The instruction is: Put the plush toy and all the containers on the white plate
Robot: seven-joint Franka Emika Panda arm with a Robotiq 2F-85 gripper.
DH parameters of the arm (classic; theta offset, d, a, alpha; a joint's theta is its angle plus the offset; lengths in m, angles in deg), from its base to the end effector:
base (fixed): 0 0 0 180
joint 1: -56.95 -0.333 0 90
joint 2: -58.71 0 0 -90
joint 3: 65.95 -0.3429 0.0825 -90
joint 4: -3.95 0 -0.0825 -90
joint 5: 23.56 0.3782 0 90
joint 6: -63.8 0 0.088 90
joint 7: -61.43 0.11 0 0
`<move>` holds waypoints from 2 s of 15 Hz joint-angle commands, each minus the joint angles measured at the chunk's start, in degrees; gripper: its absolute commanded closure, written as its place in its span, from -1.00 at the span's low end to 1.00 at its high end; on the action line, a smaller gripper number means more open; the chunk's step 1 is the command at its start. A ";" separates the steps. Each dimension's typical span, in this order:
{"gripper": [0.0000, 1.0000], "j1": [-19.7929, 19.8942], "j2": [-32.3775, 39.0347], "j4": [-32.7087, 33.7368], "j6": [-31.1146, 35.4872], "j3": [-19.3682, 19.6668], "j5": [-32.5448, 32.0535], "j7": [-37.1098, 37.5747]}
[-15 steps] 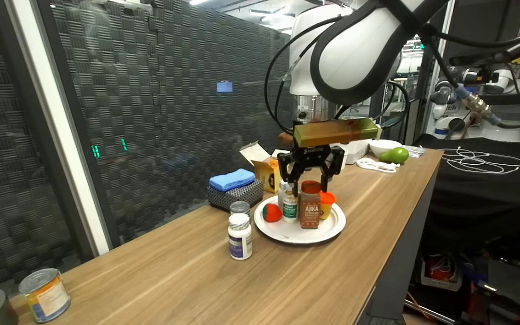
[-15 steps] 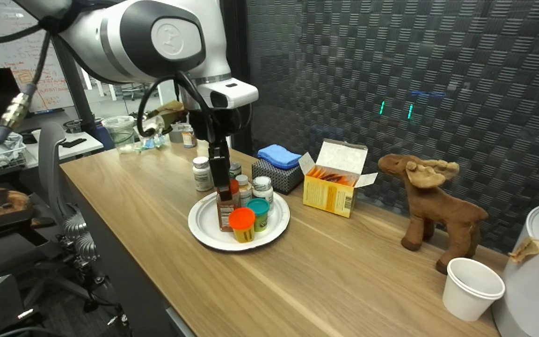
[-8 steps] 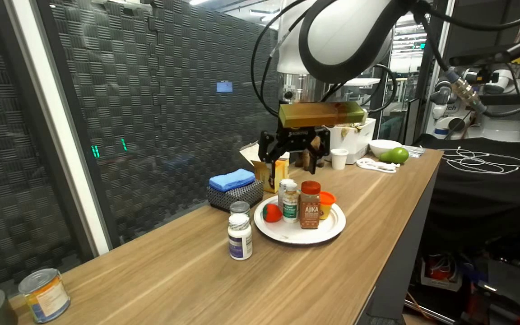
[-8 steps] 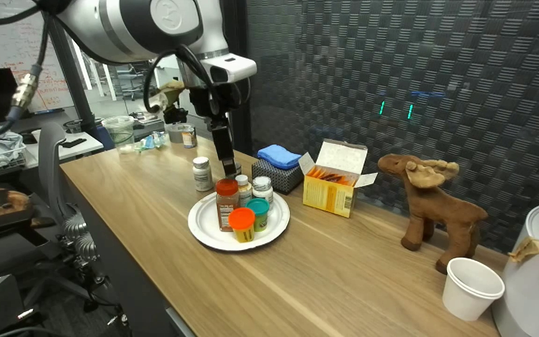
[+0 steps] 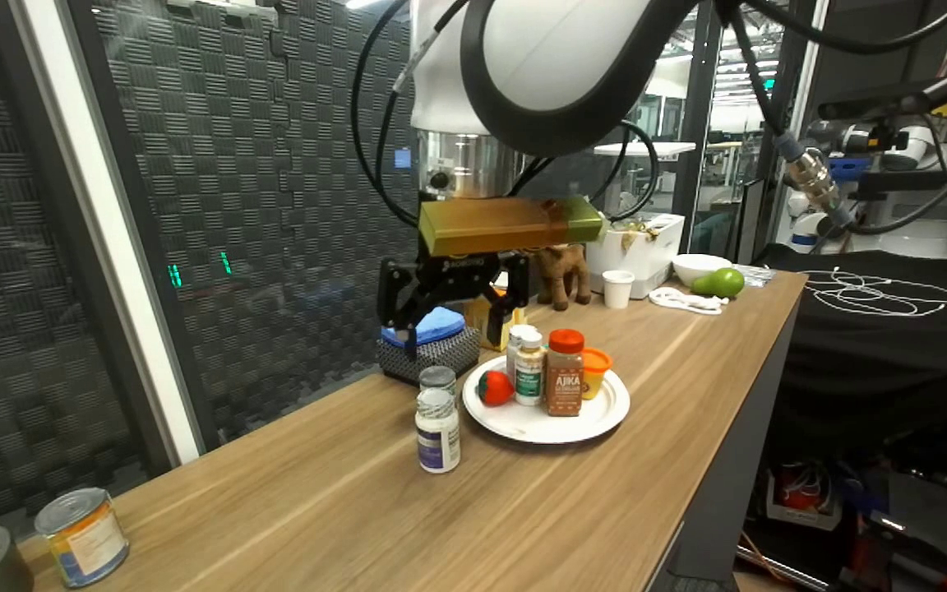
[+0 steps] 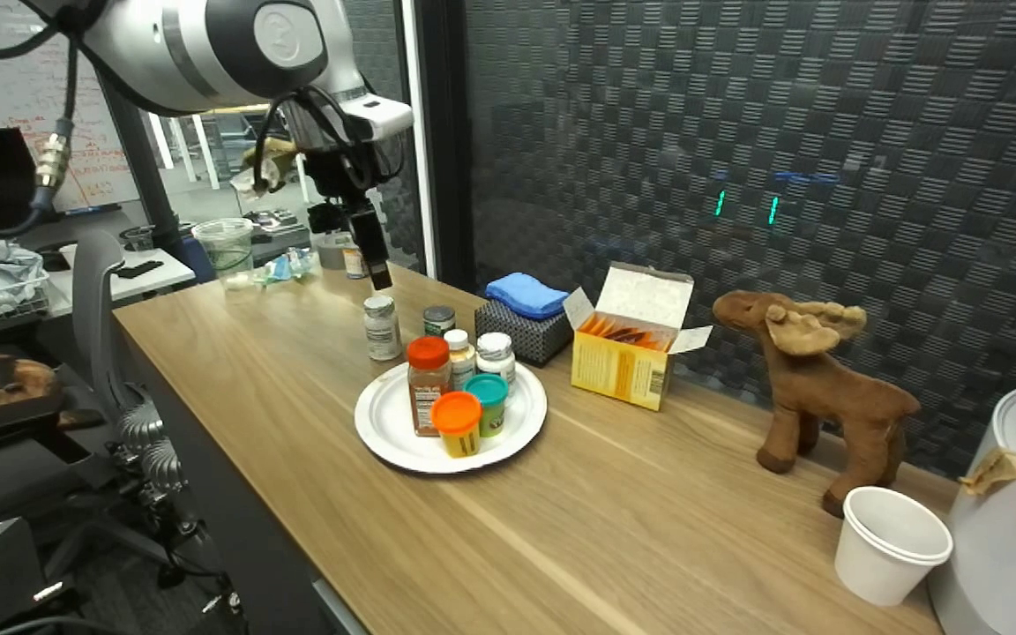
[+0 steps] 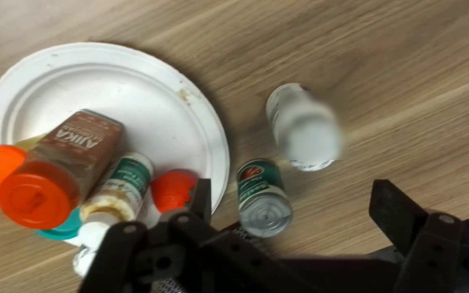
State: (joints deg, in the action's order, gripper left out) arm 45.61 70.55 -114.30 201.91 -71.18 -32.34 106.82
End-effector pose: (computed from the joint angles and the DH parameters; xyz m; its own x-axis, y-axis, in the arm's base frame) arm 0.5722 0.1670 0.3751 0.9077 -0.3856 0.1654 -0.3865 -0.9219 -0.0276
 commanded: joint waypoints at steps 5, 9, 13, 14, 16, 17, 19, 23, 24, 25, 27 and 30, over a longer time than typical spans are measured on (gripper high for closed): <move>-1.00 -6.39 7.01 6.28 -1.60 0.92 -7.47 3.17; -1.00 -8.03 8.54 7.13 -1.28 2.93 -13.93 5.46; -1.00 -7.32 9.14 7.66 -1.53 3.70 -14.94 4.31; -1.00 -7.15 9.26 7.73 -1.52 3.93 -14.83 4.14; -1.00 -6.48 9.43 7.83 -1.94 3.80 -13.46 2.53; -1.00 -6.10 9.51 7.84 -2.05 3.65 -12.85 1.68; -1.00 -5.26 9.93 8.04 -2.44 3.36 -11.49 -0.16; -0.32 -4.26 9.84 7.97 -3.49 3.35 -8.69 -3.32; -0.17 -4.07 9.66 7.92 -3.64 3.37 -8.09 -4.02; -0.01 -3.99 9.40 7.80 -3.69 3.44 -7.69 -4.40; 0.30 -3.81 9.21 7.81 -3.73 3.44 -6.97 -5.05; 0.73 -3.87 9.07 7.86 -4.04 3.56 -6.32 -5.48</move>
State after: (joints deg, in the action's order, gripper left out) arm 41.45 79.92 -107.57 199.35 -67.38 -40.20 103.07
